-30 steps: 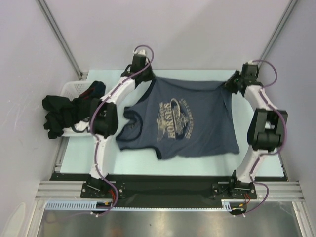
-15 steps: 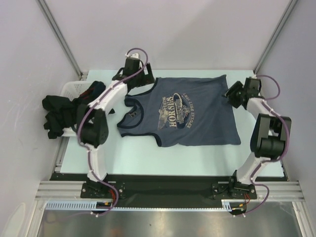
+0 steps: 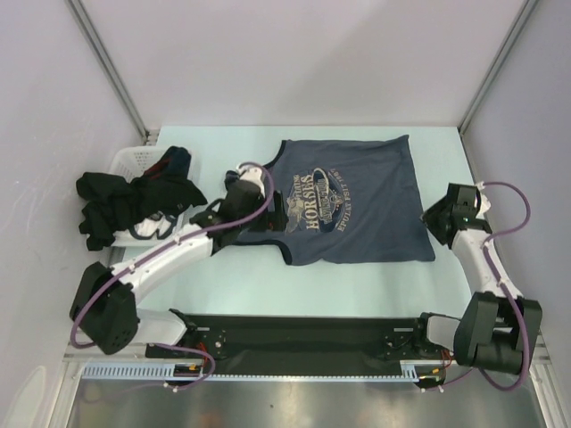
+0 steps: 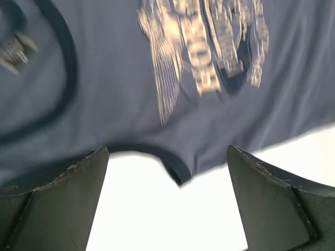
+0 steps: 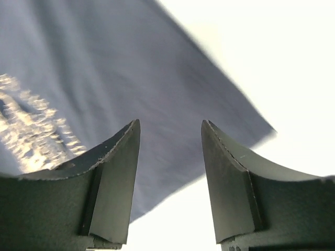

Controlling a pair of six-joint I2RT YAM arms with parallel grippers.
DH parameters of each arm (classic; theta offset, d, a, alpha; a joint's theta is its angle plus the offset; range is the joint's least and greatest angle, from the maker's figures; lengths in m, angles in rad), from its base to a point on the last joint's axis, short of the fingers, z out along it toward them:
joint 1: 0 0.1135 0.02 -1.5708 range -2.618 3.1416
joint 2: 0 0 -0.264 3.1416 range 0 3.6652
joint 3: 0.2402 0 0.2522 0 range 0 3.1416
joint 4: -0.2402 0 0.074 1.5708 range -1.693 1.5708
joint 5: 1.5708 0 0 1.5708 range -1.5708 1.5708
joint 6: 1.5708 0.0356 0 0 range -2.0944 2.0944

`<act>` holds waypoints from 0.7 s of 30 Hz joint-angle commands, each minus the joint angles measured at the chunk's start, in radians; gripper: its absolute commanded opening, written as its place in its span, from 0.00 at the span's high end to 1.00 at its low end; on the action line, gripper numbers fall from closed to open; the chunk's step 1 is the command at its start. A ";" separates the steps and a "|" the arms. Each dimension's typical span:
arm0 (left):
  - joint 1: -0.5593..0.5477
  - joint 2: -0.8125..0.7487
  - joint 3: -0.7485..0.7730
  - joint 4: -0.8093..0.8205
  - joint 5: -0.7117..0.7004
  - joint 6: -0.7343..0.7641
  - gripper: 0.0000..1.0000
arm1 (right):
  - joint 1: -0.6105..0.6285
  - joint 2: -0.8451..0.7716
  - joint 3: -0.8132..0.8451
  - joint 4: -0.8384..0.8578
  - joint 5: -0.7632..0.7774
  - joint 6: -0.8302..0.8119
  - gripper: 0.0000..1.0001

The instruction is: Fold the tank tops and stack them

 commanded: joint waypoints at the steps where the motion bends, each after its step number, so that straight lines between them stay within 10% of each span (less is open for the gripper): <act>1: -0.063 -0.103 -0.078 0.060 -0.022 -0.076 0.00 | -0.003 -0.068 -0.046 -0.138 0.158 0.043 0.45; 21: -0.176 -0.199 -0.303 0.097 0.028 -0.122 0.00 | -0.060 0.109 -0.182 0.038 0.060 0.126 0.46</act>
